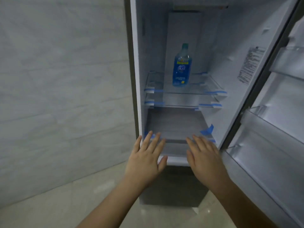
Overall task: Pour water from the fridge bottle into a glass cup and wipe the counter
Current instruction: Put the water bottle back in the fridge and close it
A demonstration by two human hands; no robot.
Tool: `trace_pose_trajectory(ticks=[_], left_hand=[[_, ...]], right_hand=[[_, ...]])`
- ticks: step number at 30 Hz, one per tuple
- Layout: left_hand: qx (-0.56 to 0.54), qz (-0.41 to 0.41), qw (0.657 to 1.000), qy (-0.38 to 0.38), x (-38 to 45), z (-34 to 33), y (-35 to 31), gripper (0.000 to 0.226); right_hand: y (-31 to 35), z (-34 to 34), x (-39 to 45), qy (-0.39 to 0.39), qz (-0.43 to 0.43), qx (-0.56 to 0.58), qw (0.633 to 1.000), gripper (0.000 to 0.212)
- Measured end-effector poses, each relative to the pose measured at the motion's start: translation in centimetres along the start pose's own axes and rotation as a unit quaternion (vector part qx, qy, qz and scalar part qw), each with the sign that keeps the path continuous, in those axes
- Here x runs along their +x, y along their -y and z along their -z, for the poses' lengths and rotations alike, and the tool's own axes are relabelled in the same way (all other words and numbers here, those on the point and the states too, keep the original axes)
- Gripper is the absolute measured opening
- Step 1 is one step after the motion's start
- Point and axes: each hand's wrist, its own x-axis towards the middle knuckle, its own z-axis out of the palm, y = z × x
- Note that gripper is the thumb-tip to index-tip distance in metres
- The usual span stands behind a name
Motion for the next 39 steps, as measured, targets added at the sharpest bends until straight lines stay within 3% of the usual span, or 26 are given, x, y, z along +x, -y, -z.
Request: trace_pose_trajectory(ticks=[13, 35, 39], left_hand=[[0.001, -0.023, 0.999, 0.031, -8.1, 4.1, -6.7, 0.055], [-0.066, -0.089, 0.993, 0.030, -8.0, 7.0, -35.1, 0.058], [-0.110, -0.141, 0.984, -0.007, -5.4, 8.6, -39.7, 0.058]], right_hand=[[-0.2, 3.3, -11.6, 0.027, -0.032, 0.014, 0.999, 0.049], [-20.1, 6.3, -29.1, 0.054, -0.056, 0.031, 0.996, 0.056], [-22.6, 6.4, -30.7, -0.004, -0.083, 0.003, 0.996, 0.055]])
